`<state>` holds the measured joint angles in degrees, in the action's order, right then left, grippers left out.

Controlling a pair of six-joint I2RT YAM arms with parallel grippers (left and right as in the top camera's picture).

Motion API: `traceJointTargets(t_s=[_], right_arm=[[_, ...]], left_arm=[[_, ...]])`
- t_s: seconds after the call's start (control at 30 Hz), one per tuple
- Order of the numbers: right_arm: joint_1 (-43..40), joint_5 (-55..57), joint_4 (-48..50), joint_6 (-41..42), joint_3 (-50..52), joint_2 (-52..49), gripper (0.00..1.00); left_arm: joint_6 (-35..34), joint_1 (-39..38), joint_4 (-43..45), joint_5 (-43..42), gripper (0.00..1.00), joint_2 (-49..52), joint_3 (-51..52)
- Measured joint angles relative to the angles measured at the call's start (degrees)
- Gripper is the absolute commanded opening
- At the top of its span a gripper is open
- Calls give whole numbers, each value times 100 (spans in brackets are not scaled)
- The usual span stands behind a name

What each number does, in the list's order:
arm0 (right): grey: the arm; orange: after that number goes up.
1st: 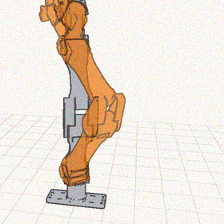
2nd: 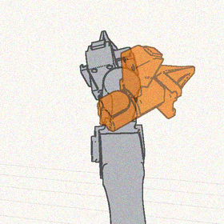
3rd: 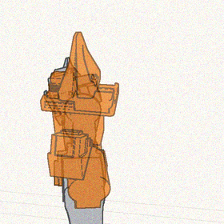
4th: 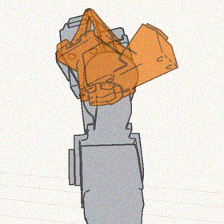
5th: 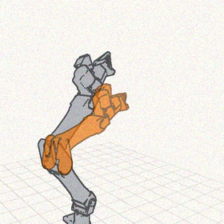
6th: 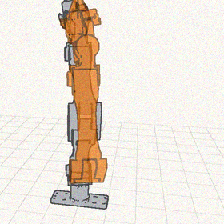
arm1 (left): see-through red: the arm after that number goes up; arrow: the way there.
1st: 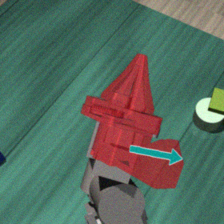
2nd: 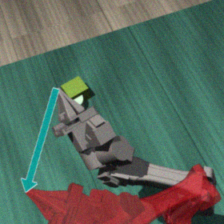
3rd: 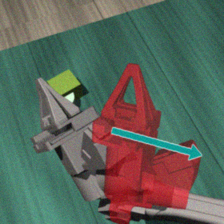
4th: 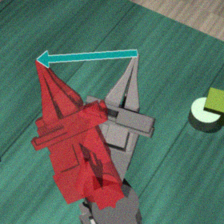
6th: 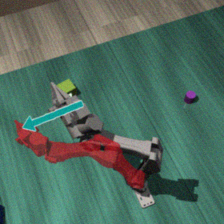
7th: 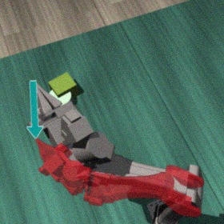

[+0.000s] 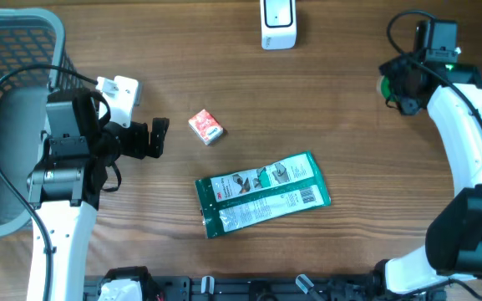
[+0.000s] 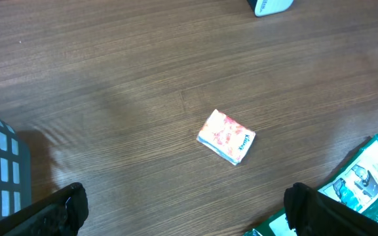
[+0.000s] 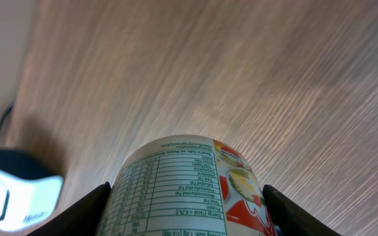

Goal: Scan the item barcode

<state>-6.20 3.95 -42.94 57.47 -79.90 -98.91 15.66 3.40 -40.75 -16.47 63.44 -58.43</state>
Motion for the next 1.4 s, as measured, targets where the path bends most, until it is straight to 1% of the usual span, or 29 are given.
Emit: traceJointTargets(t_s=[0.23,0.3,0.37,0.47,0.6,0.73,0.8,0.87,0.93,0.97,1.03,1.17,1.23,1.3,1.4], right_arm=[[-903,39,-52,13,2,-551,44],[-1279,44,-120,-11,2,-686,43],[-1655,37,-181,-92,2,-776,46],[-2293,-13,-153,-271,2,-890,47],[-2944,-48,-74,-470,0,-1117,48],[-3314,-70,81,-616,0,-1668,48],[-3425,-111,142,-651,-63,-1757,49],[-3547,-157,170,-662,-96,-1784,54],[-3679,-179,136,-682,-170,-1818,68],[-3759,-177,131,-699,-225,-1849,77],[-3910,-179,101,-787,-380,-1908,99],[-4113,-179,-92,-1154,-911,-1928,100],[-4127,-205,-402,-1344,-1353,-1930,100],[-4087,-358,-1036,-1537,-2133,-1928,100],[-4009,-638,-1523,-1624,-2708,-1880,100]], left_arm=[[0,0,0,0,100,0,0],[0,0,0,0,100,0,0],[0,0,0,0,100,0,0],[0,0,0,0,100,0,0],[0,0,0,0,100,0,0],[0,0,0,0,100,0,0],[0,0,0,0,100,0,0],[0,0,0,0,100,0,0],[0,0,0,0,100,0,0],[0,0,0,0,100,0,0],[0,0,0,0,100,0,0],[0,0,0,0,100,0,0],[0,0,0,0,100,0,0],[0,0,0,0,100,0,0],[0,0,0,0,100,0,0]])
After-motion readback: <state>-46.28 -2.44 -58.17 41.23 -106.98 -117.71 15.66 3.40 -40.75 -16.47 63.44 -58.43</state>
